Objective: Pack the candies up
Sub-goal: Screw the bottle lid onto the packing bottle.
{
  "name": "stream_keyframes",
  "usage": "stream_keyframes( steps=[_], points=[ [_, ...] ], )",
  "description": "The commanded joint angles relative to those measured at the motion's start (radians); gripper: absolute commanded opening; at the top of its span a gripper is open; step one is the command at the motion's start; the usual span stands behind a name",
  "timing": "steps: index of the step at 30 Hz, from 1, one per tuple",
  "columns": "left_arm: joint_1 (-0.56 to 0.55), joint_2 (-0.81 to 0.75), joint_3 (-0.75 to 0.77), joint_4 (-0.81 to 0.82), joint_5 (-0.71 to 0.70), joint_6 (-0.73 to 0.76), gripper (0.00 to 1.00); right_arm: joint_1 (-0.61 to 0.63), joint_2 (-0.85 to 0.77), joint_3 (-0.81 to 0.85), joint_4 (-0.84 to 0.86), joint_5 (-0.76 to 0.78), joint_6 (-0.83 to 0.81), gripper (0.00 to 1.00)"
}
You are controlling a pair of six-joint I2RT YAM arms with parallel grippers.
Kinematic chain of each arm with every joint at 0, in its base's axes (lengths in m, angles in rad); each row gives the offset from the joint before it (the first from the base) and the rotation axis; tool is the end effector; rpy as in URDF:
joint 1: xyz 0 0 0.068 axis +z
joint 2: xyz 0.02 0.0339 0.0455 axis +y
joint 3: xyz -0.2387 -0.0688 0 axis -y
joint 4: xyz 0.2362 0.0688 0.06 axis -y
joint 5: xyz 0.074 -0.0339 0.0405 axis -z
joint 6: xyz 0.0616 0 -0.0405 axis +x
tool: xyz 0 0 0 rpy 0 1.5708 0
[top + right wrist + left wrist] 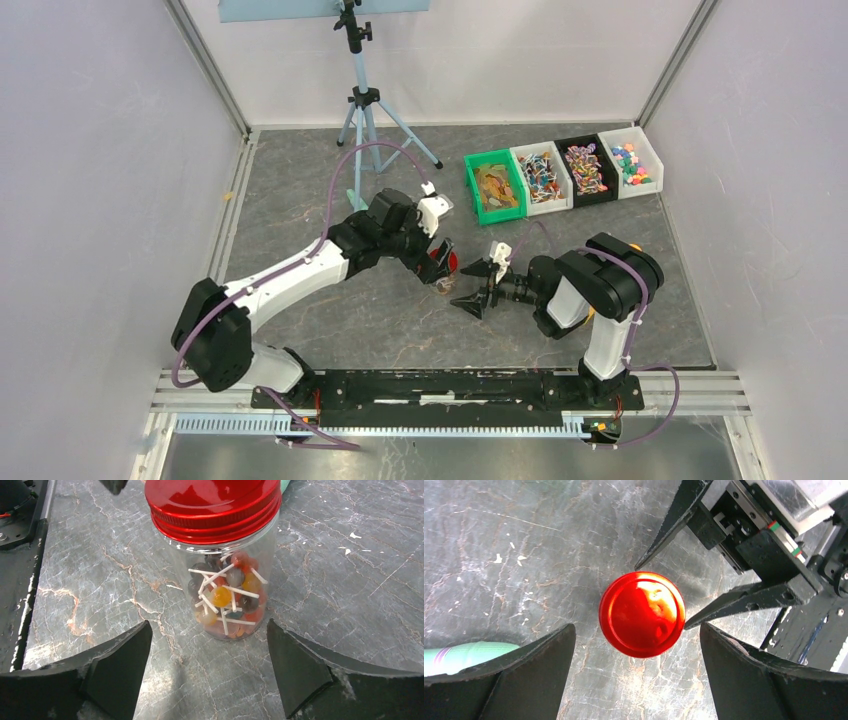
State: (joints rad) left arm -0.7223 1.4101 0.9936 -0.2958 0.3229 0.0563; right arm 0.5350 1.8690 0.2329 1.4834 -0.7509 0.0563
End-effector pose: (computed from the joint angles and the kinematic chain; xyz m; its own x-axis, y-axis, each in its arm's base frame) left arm 0.2289 -0.2277 0.2219 -0.4442 0.4625 -0.7673 0.8335 0.5275 -0.1645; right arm 0.1956 0.1648 0.0839 -0.1843 -0.0614 -0.9810 -0.9440 0.2890 0.1592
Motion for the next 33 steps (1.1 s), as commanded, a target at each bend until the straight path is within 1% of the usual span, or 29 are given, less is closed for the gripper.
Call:
stream_keyframes(
  steps=[1, 3, 6, 7, 9, 12, 14, 16, 20, 23, 28, 33],
  points=[
    [-0.006, -0.047, 0.005, 0.037, -0.13, -0.102, 1.0, 0.022, 0.001, 0.026, 0.446, 0.055, 0.005, 0.92],
    [-0.012, -0.059, 0.002, 0.055, -0.212, -0.129, 1.0, 0.035, 0.002, 0.034, 0.446, 0.089, 0.0, 0.92],
    [-0.032, -0.086, -0.016, 0.111, -0.317, -0.194, 0.97, 0.058, 0.011, 0.058, 0.425, 0.123, 0.004, 0.93],
    [-0.04, -0.088, -0.014, 0.112, -0.375, -0.218, 0.96, 0.066, 0.014, 0.065, 0.42, 0.139, 0.004, 0.93],
    [-0.055, -0.079, 0.003, 0.096, -0.422, -0.251, 0.96, 0.088, 0.015, 0.073, 0.396, 0.198, -0.003, 0.93],
    [-0.083, -0.054, 0.027, 0.061, -0.436, -0.267, 0.99, 0.118, 0.01, 0.083, 0.341, 0.274, -0.029, 0.93],
    [-0.105, -0.043, 0.03, 0.058, -0.433, -0.272, 1.0, 0.135, 0.013, 0.087, 0.326, 0.299, -0.048, 0.93],
    [-0.129, -0.025, 0.039, 0.054, -0.465, -0.276, 1.0, 0.148, 0.018, 0.083, 0.332, 0.32, -0.062, 0.93],
    [-0.168, 0.012, 0.064, 0.051, -0.498, -0.28, 1.0, 0.157, 0.028, 0.078, 0.354, 0.333, -0.077, 0.88],
    [-0.19, 0.042, 0.082, 0.039, -0.52, -0.286, 1.0, 0.161, 0.028, 0.081, 0.349, 0.333, -0.08, 0.87],
    [-0.206, 0.057, 0.08, 0.026, -0.562, -0.289, 0.96, 0.161, 0.027, 0.078, 0.349, 0.333, -0.084, 0.85],
    [-0.206, 0.061, 0.073, 0.026, -0.549, -0.291, 0.93, 0.164, 0.026, 0.077, 0.349, 0.332, -0.087, 0.82]
  ],
)
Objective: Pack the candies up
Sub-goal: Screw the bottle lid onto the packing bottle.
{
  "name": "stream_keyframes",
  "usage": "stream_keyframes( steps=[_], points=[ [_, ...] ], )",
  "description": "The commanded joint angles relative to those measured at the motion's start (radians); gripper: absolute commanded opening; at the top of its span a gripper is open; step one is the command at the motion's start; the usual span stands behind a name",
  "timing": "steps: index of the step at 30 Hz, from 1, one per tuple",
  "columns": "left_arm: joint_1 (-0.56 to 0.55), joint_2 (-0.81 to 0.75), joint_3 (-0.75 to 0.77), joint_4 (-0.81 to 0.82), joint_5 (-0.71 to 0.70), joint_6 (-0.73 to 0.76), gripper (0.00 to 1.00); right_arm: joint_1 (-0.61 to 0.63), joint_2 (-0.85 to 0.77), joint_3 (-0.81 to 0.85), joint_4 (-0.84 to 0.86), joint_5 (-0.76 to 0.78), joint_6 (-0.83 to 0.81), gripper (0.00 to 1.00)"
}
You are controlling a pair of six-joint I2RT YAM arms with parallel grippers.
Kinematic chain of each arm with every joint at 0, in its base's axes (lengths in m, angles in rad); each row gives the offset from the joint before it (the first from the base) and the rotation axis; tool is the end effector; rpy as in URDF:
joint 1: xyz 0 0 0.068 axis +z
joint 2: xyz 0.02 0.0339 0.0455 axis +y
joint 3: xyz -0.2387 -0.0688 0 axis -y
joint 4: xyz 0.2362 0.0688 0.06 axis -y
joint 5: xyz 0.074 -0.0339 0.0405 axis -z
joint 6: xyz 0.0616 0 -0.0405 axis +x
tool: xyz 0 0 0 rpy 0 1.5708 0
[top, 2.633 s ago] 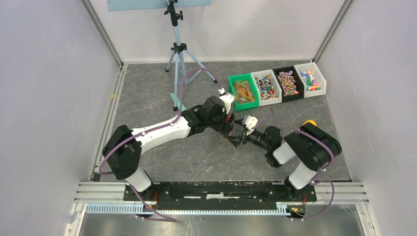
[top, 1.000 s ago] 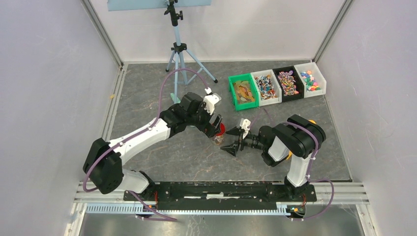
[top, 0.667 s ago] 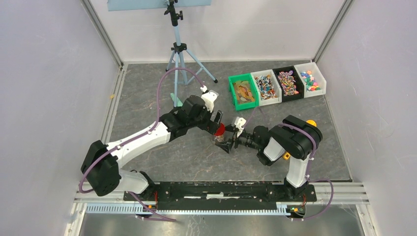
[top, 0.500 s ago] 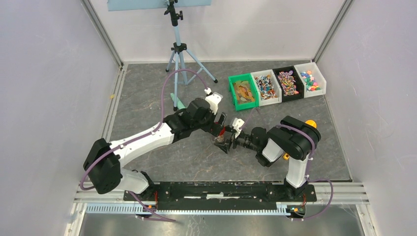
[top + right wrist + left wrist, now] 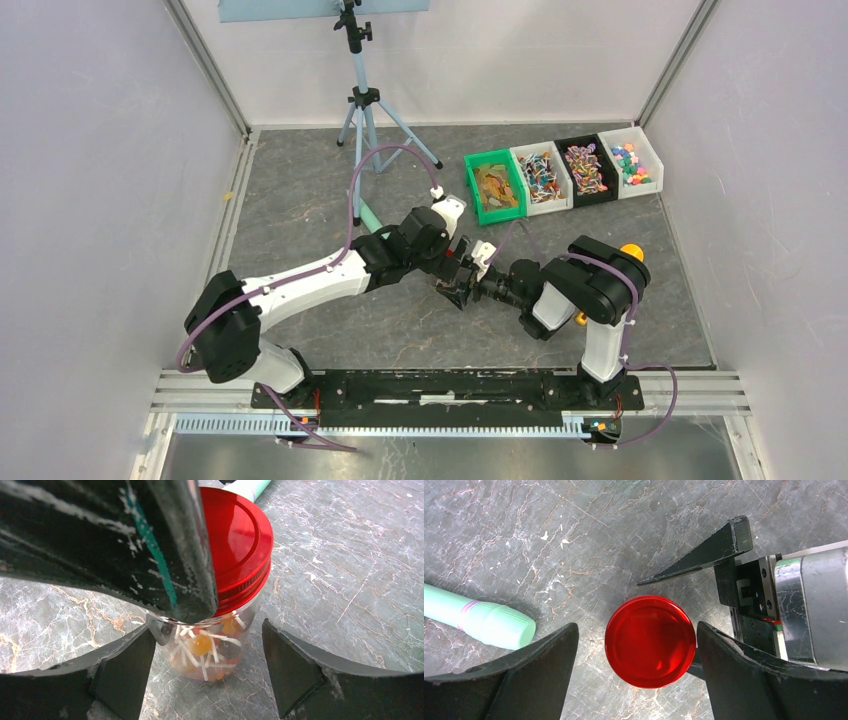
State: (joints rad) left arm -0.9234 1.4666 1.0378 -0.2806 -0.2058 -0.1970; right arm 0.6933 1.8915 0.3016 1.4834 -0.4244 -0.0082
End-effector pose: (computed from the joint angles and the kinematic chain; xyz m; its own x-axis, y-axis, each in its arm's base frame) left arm 0.2132 -0.2611 0.2198 -0.5198 0.3698 -0.7701 0.5971 0.8019 -0.0180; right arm 0.1992 0.1985 0.0889 -0.0744 -0.0715 -0.9947 -0.8979 0.4387 0.0356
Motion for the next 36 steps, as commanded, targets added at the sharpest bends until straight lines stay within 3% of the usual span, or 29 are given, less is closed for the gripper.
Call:
stream_keyframes(
  steps=[1, 9, 19, 29, 36],
  points=[
    [-0.005, 0.005, 0.026, 0.011, -0.013, -0.038, 0.92, 0.005, 0.004, 0.01, 0.348, 0.002, -0.023, 0.82],
    [-0.005, -0.019, -0.021, 0.021, 0.037, 0.007, 0.82, 0.005, 0.009, 0.006, 0.368, -0.007, -0.02, 0.76],
    [0.006, -0.025, -0.017, -0.025, 0.183, 0.162, 0.58, -0.004, 0.017, -0.003, 0.403, -0.053, -0.019, 0.66],
    [0.091, -0.069, -0.085, -0.021, 0.533, 0.467, 0.55, -0.051, 0.029, -0.02, 0.472, -0.177, 0.005, 0.55],
    [0.105, -0.02, -0.052, -0.103, 0.643, 0.703, 0.54, -0.065, 0.031, -0.016, 0.47, -0.26, -0.004, 0.54]
  ],
)
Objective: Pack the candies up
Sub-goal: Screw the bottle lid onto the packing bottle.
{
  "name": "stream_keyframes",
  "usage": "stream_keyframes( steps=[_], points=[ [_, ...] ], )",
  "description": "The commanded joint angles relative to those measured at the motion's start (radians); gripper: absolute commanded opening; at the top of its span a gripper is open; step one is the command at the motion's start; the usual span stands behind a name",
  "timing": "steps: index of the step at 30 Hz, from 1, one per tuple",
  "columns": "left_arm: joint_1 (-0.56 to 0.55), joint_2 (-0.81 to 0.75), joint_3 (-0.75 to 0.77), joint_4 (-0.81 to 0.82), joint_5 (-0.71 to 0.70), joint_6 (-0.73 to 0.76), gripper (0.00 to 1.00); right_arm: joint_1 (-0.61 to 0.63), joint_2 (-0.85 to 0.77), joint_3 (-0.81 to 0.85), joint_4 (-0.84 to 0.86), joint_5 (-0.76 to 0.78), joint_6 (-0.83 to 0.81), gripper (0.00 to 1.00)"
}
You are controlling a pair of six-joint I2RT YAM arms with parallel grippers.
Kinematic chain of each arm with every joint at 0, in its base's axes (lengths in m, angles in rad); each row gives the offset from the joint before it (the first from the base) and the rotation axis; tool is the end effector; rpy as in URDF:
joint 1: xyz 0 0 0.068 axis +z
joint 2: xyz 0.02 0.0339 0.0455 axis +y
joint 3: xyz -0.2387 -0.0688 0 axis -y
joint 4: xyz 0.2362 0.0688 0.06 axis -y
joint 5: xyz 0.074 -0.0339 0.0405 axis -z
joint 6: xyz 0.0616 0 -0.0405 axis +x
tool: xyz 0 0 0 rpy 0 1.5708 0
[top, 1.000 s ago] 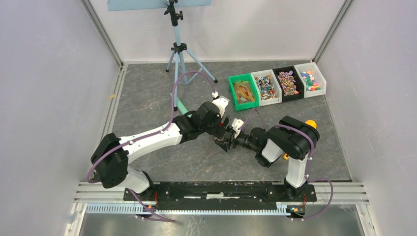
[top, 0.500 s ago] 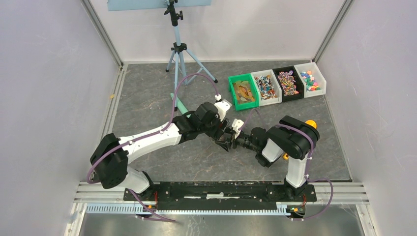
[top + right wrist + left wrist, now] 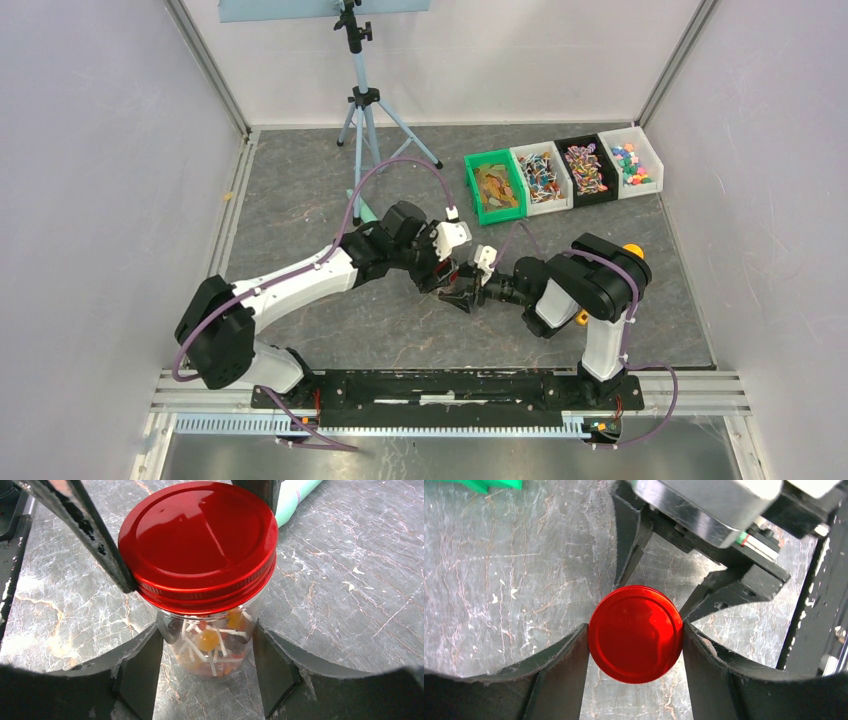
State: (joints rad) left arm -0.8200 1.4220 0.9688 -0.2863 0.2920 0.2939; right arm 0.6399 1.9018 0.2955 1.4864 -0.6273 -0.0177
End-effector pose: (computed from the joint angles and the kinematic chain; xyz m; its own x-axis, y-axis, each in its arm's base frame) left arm 0.2064 -0.2472 0.2105 -0.1952 0.6158 -0.7633 0.9422 0.3338 0.0283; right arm 0.1967 0.1915 0.0862 -0.0791 -0.0768 -0.9939 -0.9524 0.3002 0.0526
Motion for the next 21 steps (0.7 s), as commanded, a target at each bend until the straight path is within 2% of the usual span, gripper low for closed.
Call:
stream_keyframes(
  steps=[1, 4, 6, 8, 10, 13, 16, 19, 21],
  points=[
    [0.006, 0.031, 0.027, -0.109, 0.157, 0.232, 0.54, -0.013, 0.021, -0.011, 0.469, -0.066, 0.005, 0.54],
    [0.024, 0.039, 0.04, -0.125, 0.173, 0.28, 0.58, -0.014, 0.019, -0.014, 0.468, -0.084, -0.002, 0.54],
    [0.033, 0.035, 0.045, -0.11, 0.157, 0.27, 0.71, -0.014, 0.015, -0.016, 0.458, -0.08, -0.009, 0.53],
    [0.04, 0.03, 0.059, -0.094, 0.142, 0.234, 0.75, -0.015, 0.013, -0.021, 0.45, -0.054, -0.014, 0.52],
    [0.043, 0.028, 0.076, -0.069, 0.117, 0.167, 0.8, -0.014, 0.014, -0.027, 0.45, -0.035, -0.016, 0.52],
    [0.048, 0.029, 0.107, -0.027, 0.013, -0.017, 1.0, -0.011, 0.018, -0.029, 0.461, -0.011, -0.004, 0.52],
    [0.061, 0.051, 0.189, -0.111, 0.03, -0.115, 1.0, 0.0, 0.022, -0.033, 0.468, 0.024, -0.002, 0.52],
    [0.059, 0.043, 0.211, -0.125, 0.013, -0.216, 1.0, 0.011, 0.023, -0.036, 0.469, 0.057, -0.007, 0.52],
    [0.054, 0.026, 0.205, -0.105, -0.059, -0.307, 1.0, 0.019, 0.023, -0.04, 0.469, 0.084, -0.011, 0.52]
  ],
)
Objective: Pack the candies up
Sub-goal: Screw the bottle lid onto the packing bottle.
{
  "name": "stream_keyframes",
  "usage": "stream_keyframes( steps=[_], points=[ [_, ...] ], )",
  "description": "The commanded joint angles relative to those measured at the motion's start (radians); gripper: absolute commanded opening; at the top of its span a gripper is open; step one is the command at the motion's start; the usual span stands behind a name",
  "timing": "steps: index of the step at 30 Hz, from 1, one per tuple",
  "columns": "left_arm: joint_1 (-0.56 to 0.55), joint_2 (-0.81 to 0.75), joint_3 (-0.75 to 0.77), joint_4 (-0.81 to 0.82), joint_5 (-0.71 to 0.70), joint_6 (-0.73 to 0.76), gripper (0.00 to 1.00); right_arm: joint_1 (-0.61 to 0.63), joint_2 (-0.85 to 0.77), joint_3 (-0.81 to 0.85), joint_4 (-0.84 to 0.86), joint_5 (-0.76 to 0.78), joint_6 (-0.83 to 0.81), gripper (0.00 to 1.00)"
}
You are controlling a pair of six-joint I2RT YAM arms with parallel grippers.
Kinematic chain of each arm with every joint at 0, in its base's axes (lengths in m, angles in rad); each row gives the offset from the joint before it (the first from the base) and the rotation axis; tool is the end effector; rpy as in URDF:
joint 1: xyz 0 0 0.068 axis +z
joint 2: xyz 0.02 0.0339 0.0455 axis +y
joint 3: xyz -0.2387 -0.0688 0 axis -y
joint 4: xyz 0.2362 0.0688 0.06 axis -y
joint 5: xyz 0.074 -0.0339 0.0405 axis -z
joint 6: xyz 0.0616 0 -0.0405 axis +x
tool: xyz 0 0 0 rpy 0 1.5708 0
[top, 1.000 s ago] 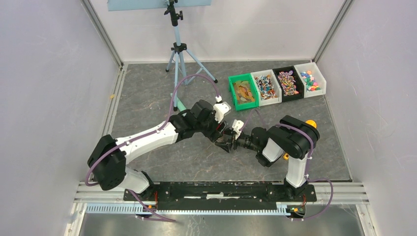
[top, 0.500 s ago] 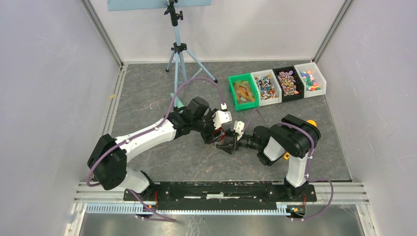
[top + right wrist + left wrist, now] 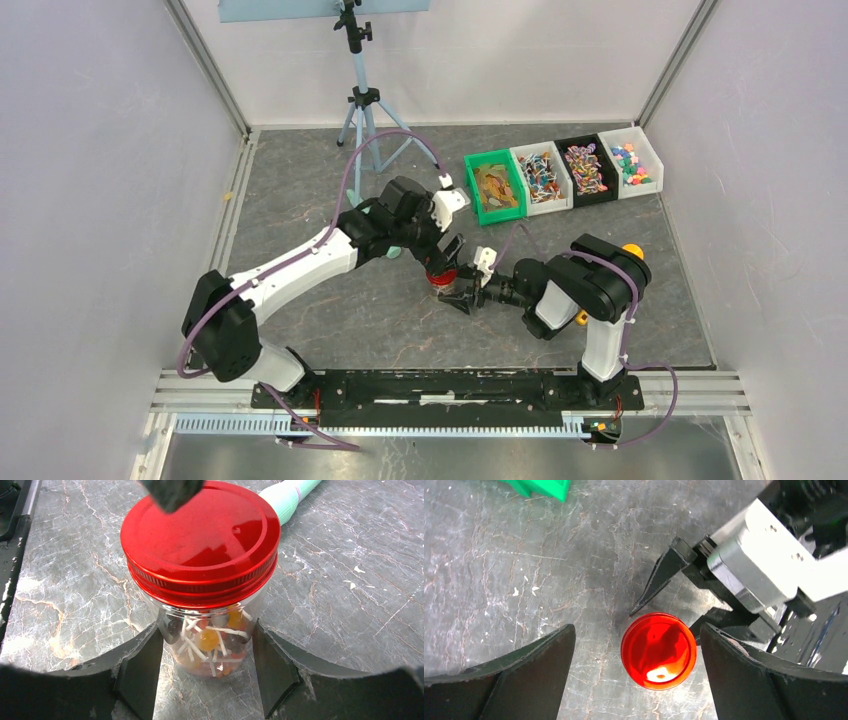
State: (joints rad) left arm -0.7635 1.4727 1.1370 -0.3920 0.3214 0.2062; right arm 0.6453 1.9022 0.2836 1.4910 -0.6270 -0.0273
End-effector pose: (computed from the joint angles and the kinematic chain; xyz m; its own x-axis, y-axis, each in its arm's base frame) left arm 0.2309 -0.2480 0.2418 -0.3011 0.5571 -0.7739 0.9073 0.4171 -0.0528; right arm 0.1933 0.1908 0.0846 -0.0756 -0.0846 -0.9935 -0.9544 0.2948 0.0476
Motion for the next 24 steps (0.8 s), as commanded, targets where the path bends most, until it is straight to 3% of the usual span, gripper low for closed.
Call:
stream_keyframes(
  steps=[1, 4, 10, 15, 24],
  points=[
    [-0.007, -0.035, 0.033, 0.011, -0.151, -0.274, 1.0, 0.017, 0.022, -0.029, 0.465, 0.096, -0.004, 0.52],
    [-0.011, -0.062, 0.032, -0.006, -0.296, -0.421, 1.0, 0.022, 0.018, -0.033, 0.465, 0.122, -0.008, 0.52],
    [-0.052, -0.023, 0.17, -0.222, -0.526, -0.654, 0.93, 0.028, 0.014, -0.035, 0.464, 0.142, -0.015, 0.52],
    [-0.073, 0.034, 0.221, -0.309, -0.554, -0.774, 0.91, 0.032, 0.011, -0.038, 0.463, 0.148, -0.02, 0.52],
    [-0.118, 0.108, 0.254, -0.335, -0.567, -0.852, 0.88, 0.034, 0.002, -0.053, 0.464, 0.154, -0.036, 0.52]
  ],
)
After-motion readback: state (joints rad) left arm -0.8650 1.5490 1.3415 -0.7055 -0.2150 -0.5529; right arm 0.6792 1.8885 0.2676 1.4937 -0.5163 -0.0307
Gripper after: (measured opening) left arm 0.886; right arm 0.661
